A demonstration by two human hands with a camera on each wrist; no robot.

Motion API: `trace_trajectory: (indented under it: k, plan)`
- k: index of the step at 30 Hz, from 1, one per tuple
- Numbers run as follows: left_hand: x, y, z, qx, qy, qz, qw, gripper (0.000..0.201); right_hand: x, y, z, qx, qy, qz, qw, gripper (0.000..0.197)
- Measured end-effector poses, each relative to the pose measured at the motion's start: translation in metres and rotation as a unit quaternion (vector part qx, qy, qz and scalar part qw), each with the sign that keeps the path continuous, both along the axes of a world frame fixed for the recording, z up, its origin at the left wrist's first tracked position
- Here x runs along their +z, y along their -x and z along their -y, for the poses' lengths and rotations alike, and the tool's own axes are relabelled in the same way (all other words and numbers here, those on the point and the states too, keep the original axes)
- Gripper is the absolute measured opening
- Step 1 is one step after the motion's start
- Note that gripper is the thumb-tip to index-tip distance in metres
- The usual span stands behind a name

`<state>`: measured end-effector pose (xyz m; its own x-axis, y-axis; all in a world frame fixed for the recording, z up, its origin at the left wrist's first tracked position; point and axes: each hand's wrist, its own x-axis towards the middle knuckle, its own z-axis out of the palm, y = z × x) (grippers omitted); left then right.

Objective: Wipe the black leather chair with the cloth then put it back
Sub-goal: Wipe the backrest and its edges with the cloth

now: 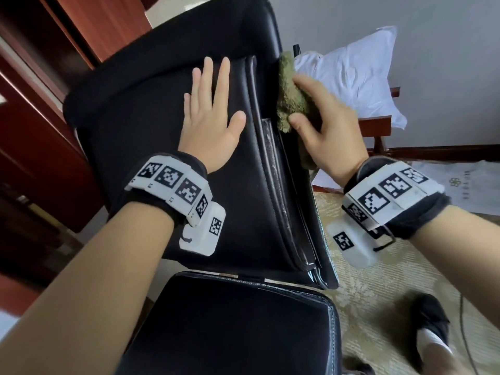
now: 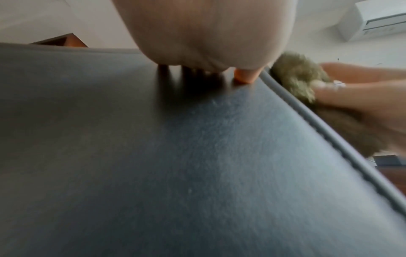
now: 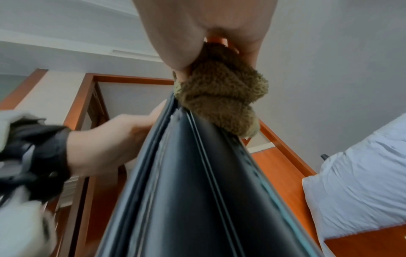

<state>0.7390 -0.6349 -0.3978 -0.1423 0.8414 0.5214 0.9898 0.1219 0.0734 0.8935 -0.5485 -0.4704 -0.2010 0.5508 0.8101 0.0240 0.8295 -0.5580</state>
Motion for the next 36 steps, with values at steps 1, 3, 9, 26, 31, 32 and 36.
trace_trajectory:
  k: [1, 3, 9, 26, 31, 32, 36]
  plan:
    - [-0.004, -0.001, 0.0, 0.002, -0.003, 0.004, 1.0, 0.068, 0.007, 0.001, -0.002, -0.002, -0.006, -0.007, 1.0, 0.047]
    - [-0.011, -0.002, 0.001, 0.003, -0.007, 0.016, 1.0, 0.066, 0.016, 0.006, -0.005, -0.008, -0.005, -0.01, 1.0, 0.048]
    - [-0.015, 0.001, 0.003, -0.006, -0.017, 0.041, 0.999, 0.065, -0.022, 0.009, -0.001, -0.02, 0.005, -0.007, 1.0, 0.046]
    - [-0.019, -0.001, 0.018, 0.002, 0.027, 0.093, 0.995, 0.071, -0.002, 0.009, 0.011, -0.061, 0.044, 0.028, 0.997, 0.052]
    - [-0.024, -0.005, 0.017, 0.002, 0.026, 0.097, 0.995, 0.071, -0.035, 0.007, 0.021, -0.089, 0.029, 0.052, 0.994, 0.052]
    - [-0.024, -0.005, 0.017, 0.003, 0.023, 0.099, 0.995, 0.071, -0.043, 0.005, 0.022, -0.084, 0.03, 0.056, 0.994, 0.053]
    - [-0.024, -0.005, 0.016, 0.002, 0.021, 0.104, 0.994, 0.071, -0.062, -0.005, 0.017, -0.05, 0.04, 0.045, 0.997, 0.051]
